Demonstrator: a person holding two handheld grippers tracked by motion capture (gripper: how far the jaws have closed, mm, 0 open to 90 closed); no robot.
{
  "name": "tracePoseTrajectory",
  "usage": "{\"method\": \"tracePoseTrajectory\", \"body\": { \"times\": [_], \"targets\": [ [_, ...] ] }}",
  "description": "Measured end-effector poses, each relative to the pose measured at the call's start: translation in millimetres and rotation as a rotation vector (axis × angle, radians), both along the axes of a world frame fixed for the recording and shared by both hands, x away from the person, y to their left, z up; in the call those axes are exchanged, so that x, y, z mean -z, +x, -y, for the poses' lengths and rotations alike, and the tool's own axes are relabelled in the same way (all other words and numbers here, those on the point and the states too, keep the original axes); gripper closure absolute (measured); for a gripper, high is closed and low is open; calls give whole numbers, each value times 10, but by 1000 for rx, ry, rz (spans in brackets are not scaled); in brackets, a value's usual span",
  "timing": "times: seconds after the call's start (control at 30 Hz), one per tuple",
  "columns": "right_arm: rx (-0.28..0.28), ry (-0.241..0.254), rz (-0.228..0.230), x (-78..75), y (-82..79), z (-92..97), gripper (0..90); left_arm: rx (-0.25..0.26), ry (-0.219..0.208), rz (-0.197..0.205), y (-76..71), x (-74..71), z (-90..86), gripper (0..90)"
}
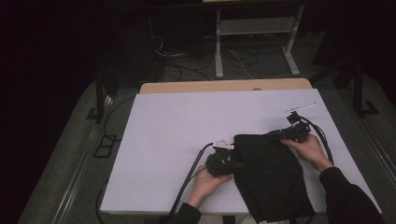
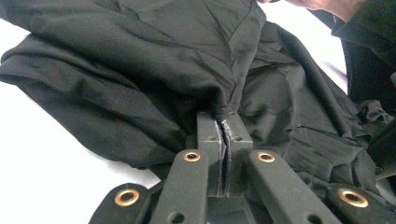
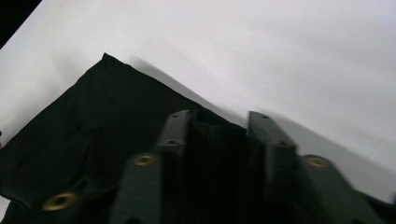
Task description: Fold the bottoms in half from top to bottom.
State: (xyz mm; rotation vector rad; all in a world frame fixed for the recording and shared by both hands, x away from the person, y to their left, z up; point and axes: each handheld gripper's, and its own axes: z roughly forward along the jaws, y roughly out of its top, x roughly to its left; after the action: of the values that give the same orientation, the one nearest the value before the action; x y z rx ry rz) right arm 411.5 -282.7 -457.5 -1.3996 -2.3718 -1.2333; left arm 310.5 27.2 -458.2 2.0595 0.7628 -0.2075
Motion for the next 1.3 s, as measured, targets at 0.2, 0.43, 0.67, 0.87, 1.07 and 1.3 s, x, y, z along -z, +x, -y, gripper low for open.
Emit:
{"method": "tracePoseTrajectory", "body": {
  "times": [0.2,0.43,0.67,0.87,1.07,1.3],
  "targets": [
    [-12,-2,-10,-26,-24,-34,808,0,-1,0,-6,4,4,871],
    [45,52,13,-157,-95,-12,823,-4,-4,-3,-19,26,7,867],
    [40,120,19,-267,-234,-18,827,2,12,-2,-38,24,39,867],
    [34,145,30,-344,-371,-17,827,4,28,7,-45,1,75,863],
    [35,163,43,-408,-507,-22,826,0,31,8,-46,-2,78,863],
    [35,188,51,-458,-658,-28,826,7,27,5,-59,26,115,863]
  ]
}}
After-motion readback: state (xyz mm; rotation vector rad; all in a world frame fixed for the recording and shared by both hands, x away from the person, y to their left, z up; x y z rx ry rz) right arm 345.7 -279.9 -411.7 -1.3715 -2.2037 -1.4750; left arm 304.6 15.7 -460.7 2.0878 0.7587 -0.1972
